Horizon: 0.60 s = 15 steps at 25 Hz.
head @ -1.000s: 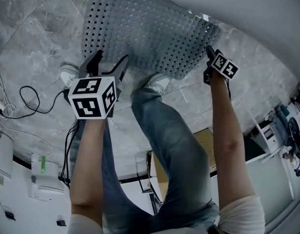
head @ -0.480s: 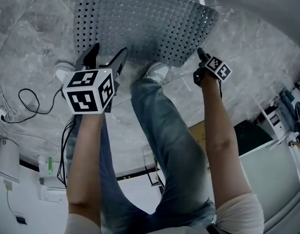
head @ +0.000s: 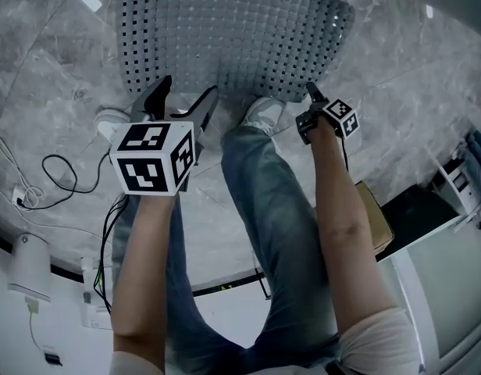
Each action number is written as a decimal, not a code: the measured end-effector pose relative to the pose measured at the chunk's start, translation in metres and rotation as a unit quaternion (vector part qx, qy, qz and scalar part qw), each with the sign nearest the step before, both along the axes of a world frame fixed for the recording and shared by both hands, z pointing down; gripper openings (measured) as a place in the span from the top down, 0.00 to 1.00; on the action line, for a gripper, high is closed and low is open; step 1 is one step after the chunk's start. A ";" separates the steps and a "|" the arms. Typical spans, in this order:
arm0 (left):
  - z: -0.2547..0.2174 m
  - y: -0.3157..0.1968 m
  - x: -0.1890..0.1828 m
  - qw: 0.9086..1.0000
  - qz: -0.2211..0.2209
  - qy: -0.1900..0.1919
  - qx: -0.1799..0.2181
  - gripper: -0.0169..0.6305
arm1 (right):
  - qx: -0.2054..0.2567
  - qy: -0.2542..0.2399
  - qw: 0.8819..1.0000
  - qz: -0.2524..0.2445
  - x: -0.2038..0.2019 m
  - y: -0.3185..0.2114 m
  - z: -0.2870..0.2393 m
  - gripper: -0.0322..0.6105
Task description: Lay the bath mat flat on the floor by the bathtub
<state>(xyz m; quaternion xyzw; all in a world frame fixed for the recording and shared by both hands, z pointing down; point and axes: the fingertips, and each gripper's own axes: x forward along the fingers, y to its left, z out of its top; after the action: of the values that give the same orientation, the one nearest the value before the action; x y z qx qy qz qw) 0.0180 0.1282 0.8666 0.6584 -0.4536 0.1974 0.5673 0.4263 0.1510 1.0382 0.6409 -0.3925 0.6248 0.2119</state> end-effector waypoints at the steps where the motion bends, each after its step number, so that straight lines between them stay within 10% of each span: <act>1: 0.000 0.000 0.000 1.000 0.000 0.000 0.000 0.41 | 0.007 -0.012 1.000 0.010 -0.003 -0.002 0.001 0.58; 8: -0.005 -0.005 0.003 1.000 0.000 0.003 -0.003 0.41 | 0.012 -0.016 0.999 -0.032 -0.010 -0.006 -0.018 0.80; 15: 0.001 -0.006 0.009 1.000 0.014 0.010 -0.014 0.41 | 0.082 -0.005 0.995 -0.053 -0.033 -0.013 -0.045 0.81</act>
<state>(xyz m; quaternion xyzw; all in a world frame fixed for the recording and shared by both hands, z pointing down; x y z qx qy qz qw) 0.0268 0.1226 0.8676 0.6586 -0.4357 0.2052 0.5783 0.3936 0.1379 0.9928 0.6313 -0.4766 0.5818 0.1892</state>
